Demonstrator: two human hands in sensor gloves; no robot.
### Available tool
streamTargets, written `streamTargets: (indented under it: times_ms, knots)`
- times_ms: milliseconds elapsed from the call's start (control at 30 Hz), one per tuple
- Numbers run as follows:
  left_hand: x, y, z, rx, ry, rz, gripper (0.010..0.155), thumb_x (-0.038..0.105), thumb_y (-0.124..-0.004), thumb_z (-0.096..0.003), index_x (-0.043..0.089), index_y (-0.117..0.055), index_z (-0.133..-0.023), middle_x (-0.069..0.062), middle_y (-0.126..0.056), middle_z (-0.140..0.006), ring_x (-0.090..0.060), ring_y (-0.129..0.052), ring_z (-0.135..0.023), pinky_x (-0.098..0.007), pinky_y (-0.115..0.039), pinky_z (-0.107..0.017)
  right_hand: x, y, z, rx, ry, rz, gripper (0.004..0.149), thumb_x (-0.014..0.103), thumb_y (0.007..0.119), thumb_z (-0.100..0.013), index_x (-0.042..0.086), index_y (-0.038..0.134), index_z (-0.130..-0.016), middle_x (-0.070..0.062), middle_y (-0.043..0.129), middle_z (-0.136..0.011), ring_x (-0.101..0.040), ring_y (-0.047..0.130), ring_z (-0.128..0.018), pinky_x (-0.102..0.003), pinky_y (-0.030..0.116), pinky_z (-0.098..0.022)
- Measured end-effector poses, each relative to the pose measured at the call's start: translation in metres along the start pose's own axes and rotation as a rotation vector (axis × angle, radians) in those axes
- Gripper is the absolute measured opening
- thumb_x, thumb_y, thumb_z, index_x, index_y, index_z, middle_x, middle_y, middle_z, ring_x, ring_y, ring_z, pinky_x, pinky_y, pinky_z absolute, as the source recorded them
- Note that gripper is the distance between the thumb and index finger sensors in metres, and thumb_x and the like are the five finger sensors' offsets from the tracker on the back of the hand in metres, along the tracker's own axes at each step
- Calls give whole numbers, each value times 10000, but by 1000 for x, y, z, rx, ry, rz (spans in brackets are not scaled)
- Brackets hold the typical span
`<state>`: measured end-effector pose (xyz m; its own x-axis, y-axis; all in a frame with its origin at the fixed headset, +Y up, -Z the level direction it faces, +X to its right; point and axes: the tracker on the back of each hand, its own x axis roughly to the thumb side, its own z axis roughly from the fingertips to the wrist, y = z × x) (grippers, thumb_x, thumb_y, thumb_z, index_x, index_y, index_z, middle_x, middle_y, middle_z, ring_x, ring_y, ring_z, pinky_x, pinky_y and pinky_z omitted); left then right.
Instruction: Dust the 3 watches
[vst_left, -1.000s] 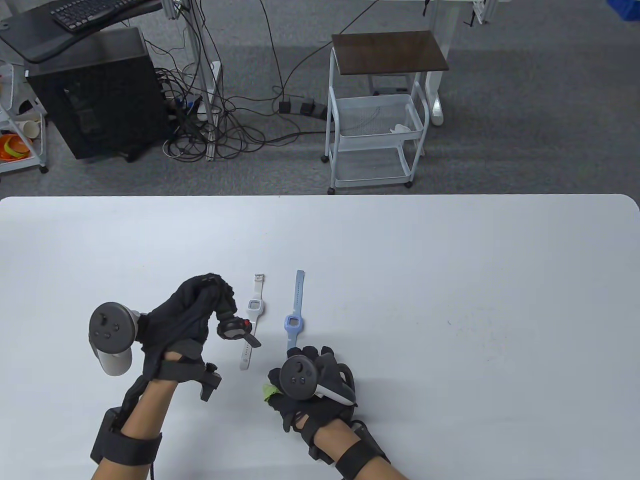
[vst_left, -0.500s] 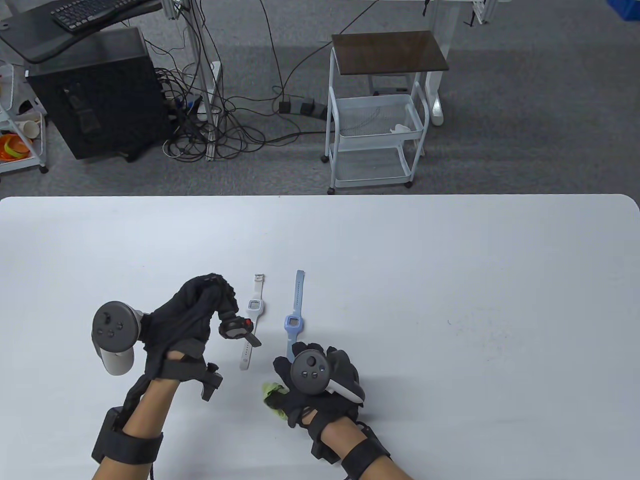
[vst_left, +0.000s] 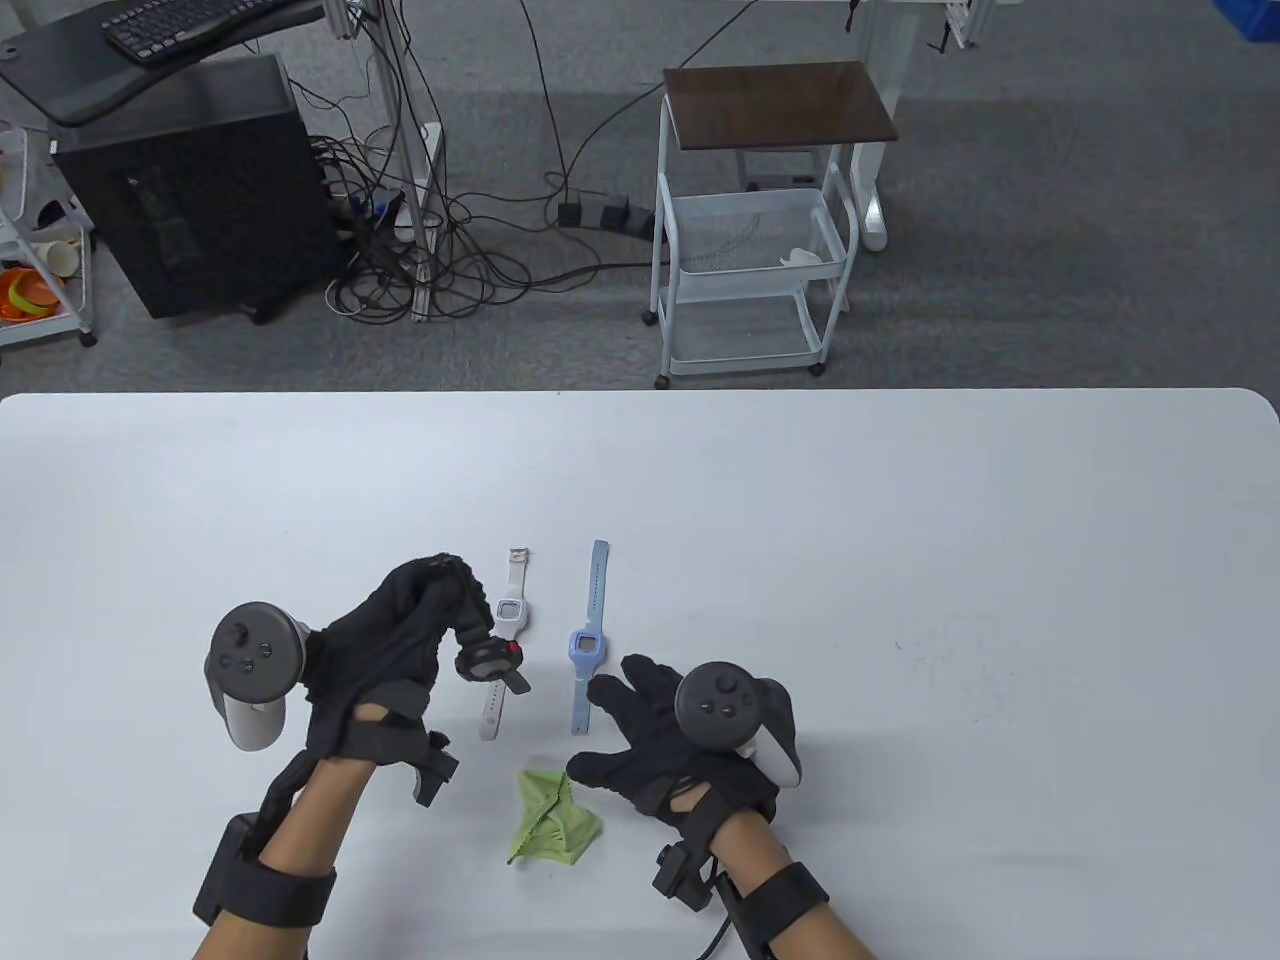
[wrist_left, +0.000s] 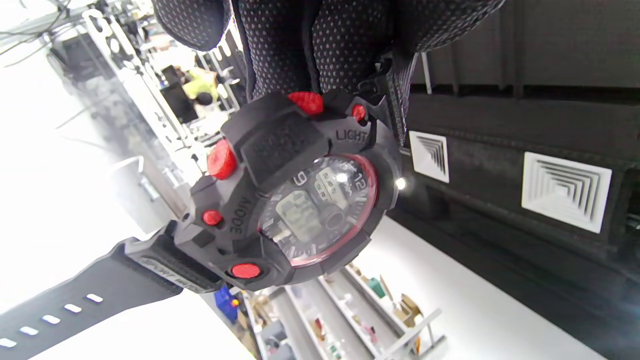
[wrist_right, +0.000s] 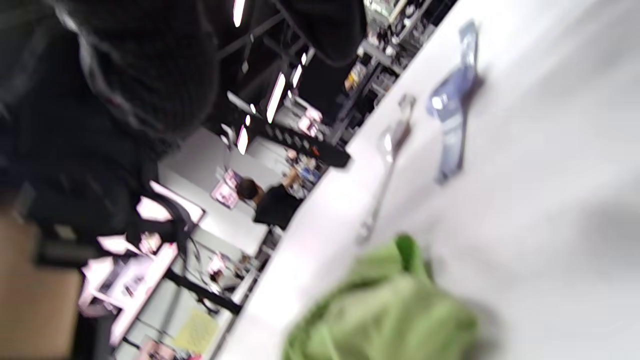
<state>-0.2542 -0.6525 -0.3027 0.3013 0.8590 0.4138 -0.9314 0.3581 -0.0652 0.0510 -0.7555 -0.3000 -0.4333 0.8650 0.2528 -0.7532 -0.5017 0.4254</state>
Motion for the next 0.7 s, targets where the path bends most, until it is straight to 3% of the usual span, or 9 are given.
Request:
streamTargets:
  times_ms: [367, 467, 700]
  knots:
    - [4, -38, -9, -88, 14, 42, 437, 477, -641, -629, 210, -681, -974, 112, -943, -785, -165, -914, -889, -520, -640, -741, -43, -67, 41, -347, -94, -375, 849, 618, 805, -416, 62, 581, -1017, -348, 353, -1061, -651, 321, -905, -830, 152, -495]
    - [4, -61, -13, -142, 43, 79, 438, 477, -644, -629, 208, -687, -971, 114, -950, -780, -165, -922, -883, -521, -643, -738, -54, -77, 48, -436, -98, -454, 850, 618, 795, -428, 45, 572, -1014, -354, 367, -1055, -659, 329, -899, -834, 139, -483]
    - [10, -119, -29, -330, 122, 155, 436, 475, -653, -625, 192, -711, -953, 113, -973, -745, -150, -954, -851, -512, -660, -732, -55, -98, 60, -513, -134, -472, 849, 632, 764, -445, 42, 556, -1019, -349, 362, -1060, -654, 330, -903, -831, 141, -487]
